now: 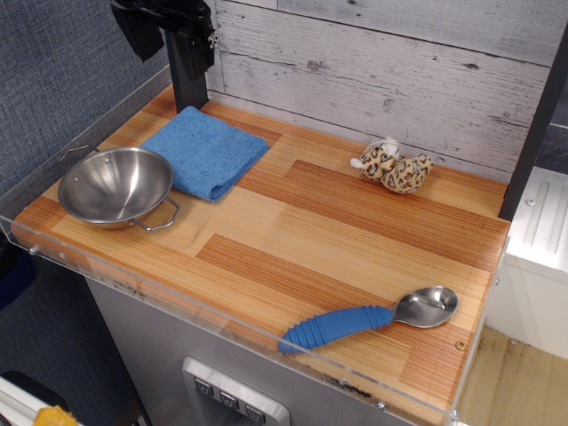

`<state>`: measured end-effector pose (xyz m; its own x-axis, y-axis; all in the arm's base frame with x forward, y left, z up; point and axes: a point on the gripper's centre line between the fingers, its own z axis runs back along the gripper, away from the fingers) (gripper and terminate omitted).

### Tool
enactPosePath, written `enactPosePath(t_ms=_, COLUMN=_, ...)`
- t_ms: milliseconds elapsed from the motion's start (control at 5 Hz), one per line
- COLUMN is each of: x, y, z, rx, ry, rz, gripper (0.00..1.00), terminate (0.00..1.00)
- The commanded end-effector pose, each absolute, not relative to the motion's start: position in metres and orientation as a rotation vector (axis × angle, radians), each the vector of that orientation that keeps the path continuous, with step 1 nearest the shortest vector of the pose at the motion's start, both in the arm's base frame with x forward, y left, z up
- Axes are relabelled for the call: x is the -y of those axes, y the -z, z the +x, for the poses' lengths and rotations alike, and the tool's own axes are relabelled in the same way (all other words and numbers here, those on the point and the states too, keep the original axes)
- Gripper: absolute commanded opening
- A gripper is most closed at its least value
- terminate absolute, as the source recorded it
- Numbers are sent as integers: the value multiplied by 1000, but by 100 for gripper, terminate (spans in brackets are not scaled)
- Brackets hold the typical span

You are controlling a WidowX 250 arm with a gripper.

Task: Pick up the brown package and place it in the pot

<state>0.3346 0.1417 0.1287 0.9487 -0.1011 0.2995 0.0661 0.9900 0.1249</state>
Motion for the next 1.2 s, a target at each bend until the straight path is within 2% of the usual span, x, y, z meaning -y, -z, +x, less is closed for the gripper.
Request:
enactPosePath(t_ms=0, x=-142, y=-129, z=335, rx=310, ry=85, rz=114, gripper=100, terminate=0)
enactPosePath(t_ms=400, x=-104, y=-137, z=373, rx=344, ry=159, rz=132, gripper=100, terminate=0)
enactPosePath(t_ms=600, x=-69, y=-137, z=391, rx=359, ry=251, rz=126, gripper=100, terminate=0)
enactPosePath(t_ms=800, x=-32, y=-125, z=397, rx=385, ry=340, rz=111, gripper=100, terminate=0)
enactPosePath(t_ms=1000, x=1, y=-110, z=404, rx=435, ry=383, rz=55, gripper=100, terminate=0)
